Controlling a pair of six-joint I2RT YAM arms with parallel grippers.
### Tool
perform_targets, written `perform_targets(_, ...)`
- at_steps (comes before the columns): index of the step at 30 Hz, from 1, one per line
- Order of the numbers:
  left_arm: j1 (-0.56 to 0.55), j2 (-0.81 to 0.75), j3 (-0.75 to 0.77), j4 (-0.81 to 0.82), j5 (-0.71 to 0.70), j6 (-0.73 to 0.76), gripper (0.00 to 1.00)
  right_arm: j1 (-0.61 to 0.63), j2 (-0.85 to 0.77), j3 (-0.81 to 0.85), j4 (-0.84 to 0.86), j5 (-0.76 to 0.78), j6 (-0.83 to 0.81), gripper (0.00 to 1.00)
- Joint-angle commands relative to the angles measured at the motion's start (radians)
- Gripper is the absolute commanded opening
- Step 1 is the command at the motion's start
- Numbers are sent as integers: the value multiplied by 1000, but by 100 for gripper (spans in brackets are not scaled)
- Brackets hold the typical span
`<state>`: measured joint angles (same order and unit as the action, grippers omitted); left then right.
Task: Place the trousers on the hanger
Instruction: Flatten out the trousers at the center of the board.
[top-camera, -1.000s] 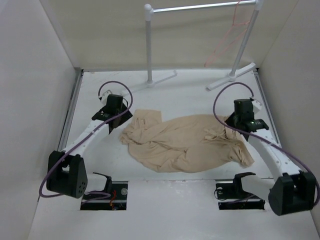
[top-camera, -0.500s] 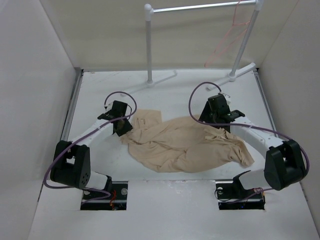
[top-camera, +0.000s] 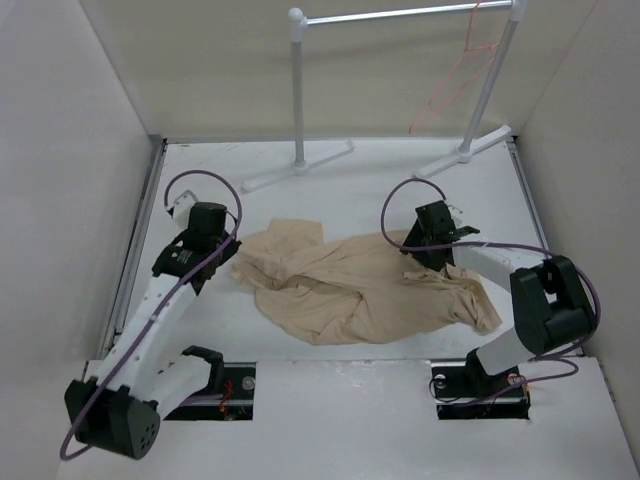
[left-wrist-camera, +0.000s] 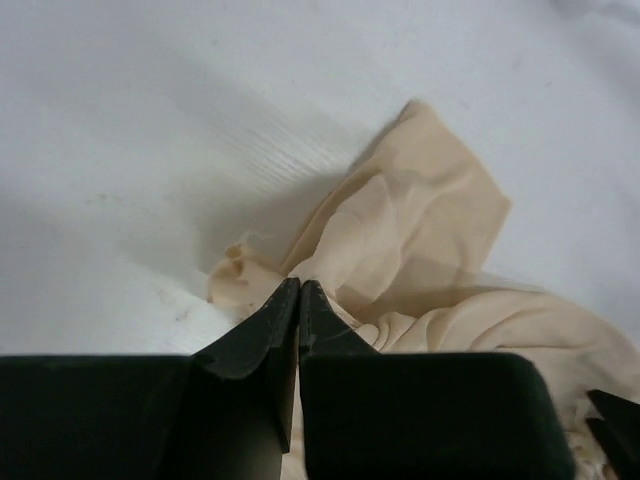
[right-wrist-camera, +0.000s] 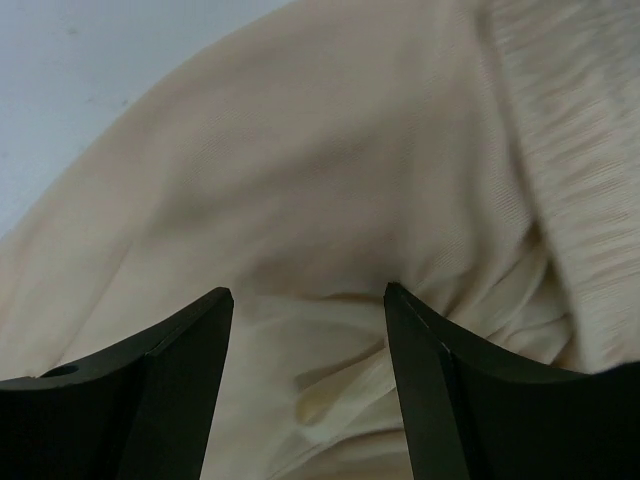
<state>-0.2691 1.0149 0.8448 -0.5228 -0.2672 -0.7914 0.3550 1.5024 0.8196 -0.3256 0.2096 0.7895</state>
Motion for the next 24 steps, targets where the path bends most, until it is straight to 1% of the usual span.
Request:
perform_targets(1,-35,-120,152,-225,-170,-25,0,-27,41,45,59,-10,50,68)
perform_targets(2,-82,-143,246,-309,-231,-41,0,-40,56,65,39,-16,63,68)
perform_targets(3,-94,-147,269,-328,-247,-45,0,-43,59,70,34,-19,70,68)
perform_targets(5,-150,-145,376,-400,-315,-60,0,-57,62,72,36,-44,77,66)
perform_targets(8,-225,-99,496,-485,-401,-72,0,-84,68,75,37,-78,93,65)
perform_targets(9,-223,-47,520,-488,-437,-57,0,-93,71,75,42,-87,97,65)
perform_targets(12,-209,37,563,-439,-449,-2,0,-113,76,78,40,-104,112,63)
perform_targets(14,-178,140,591,-289,-426,99,0,-135,53,75,45,-102,116,63)
perform_targets(16,-134,201,611,-232,-382,135,0,-138,24,87,45,-90,84,64)
perform_targets(18,-80,238,610,-192,-301,138,0,-141,-7,105,27,-50,50,66)
perform_targets(21,-16,248,539,-139,-222,138,0,-165,-34,112,-12,22,18,69)
perform_targets(24,35,266,464,-86,-176,136,0,-198,-44,102,-15,31,-9,70)
